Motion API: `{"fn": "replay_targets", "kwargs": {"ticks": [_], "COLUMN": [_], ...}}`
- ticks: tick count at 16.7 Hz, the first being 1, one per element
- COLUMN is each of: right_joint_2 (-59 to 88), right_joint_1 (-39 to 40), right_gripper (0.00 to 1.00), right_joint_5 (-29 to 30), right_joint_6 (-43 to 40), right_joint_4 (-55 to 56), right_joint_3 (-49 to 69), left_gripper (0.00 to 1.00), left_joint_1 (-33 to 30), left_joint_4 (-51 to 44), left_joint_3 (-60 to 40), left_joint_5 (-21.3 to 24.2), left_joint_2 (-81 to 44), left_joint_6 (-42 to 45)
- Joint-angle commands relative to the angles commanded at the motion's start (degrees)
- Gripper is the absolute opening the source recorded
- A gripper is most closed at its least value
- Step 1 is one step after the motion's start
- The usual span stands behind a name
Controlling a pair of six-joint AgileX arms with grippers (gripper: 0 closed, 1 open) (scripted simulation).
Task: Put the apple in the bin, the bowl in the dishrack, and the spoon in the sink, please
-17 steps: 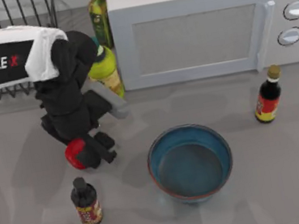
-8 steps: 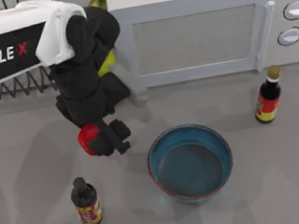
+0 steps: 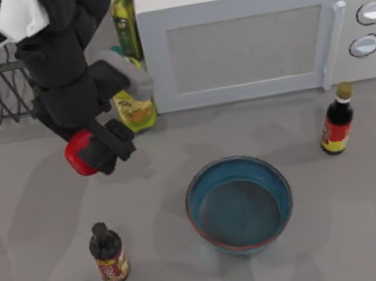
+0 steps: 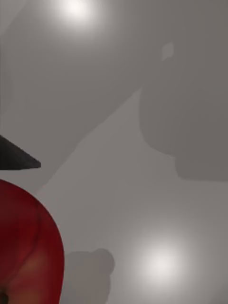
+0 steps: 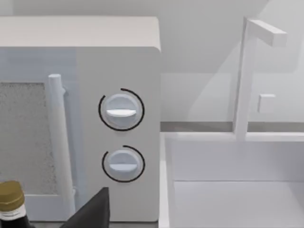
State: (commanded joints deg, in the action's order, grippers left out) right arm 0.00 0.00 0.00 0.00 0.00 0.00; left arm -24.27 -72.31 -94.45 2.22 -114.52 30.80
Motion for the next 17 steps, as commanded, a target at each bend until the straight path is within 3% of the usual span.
{"fn": "replay_targets", "kwargs": {"ticks": [6, 8, 17], "right_joint_2": [0.0, 0.0, 0.0], "right_joint_1": [0.0, 0.0, 0.0], "right_gripper": [1.0, 1.0, 1.0], "right_joint_5": [0.0, 0.0, 0.0], "right_joint_6": [0.0, 0.0, 0.0], "right_joint_4": [0.0, 0.0, 0.0], "right_joint_3": [0.0, 0.0, 0.0], "left_gripper": [0.0, 0.0, 0.0], "left_joint_1": [0.4, 2.4, 28.3], "left_joint_4": [-0.6, -1.8, -8.0], "left_joint_3": [-0.2, 0.0, 3.5], "left_joint_5": [-0.1, -2.1, -18.5], "left_joint_2": [-0.1, 0.9, 9.6], "left_joint_6": [-0.2, -2.2, -21.6]}}
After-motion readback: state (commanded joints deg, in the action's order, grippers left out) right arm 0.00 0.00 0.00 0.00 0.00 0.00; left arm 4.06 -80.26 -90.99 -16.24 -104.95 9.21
